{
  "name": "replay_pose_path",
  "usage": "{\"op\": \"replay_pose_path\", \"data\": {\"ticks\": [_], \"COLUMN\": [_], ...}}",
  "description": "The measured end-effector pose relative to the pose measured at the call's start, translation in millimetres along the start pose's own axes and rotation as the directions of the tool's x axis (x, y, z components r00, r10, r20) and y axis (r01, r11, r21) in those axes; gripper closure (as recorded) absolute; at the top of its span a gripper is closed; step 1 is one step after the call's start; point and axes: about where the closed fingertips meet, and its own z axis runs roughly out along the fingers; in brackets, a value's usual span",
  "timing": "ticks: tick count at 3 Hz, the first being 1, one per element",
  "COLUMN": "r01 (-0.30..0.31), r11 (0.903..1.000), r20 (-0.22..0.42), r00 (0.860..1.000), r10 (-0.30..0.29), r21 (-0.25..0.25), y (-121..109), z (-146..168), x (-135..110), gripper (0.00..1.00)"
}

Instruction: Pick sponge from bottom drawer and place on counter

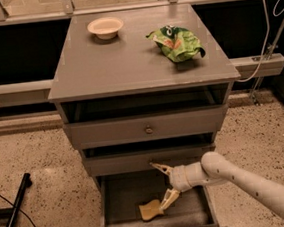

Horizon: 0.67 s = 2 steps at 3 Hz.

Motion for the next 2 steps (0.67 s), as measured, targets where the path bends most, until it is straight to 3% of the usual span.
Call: {"op": "replay_pose_path", "data": {"ticks": [1, 2], "r01": [-0.075, -0.157], "r11": [0.9972, 0.9876], "r20": [-0.022, -0.04], "r00": [0.997, 0.987], "r10": [0.075, 0.157], "r21": [-0.005, 0.008], "y": [20, 37], "z": [27, 55], "x": [55, 104], "gripper": [0.0, 0.0]}}
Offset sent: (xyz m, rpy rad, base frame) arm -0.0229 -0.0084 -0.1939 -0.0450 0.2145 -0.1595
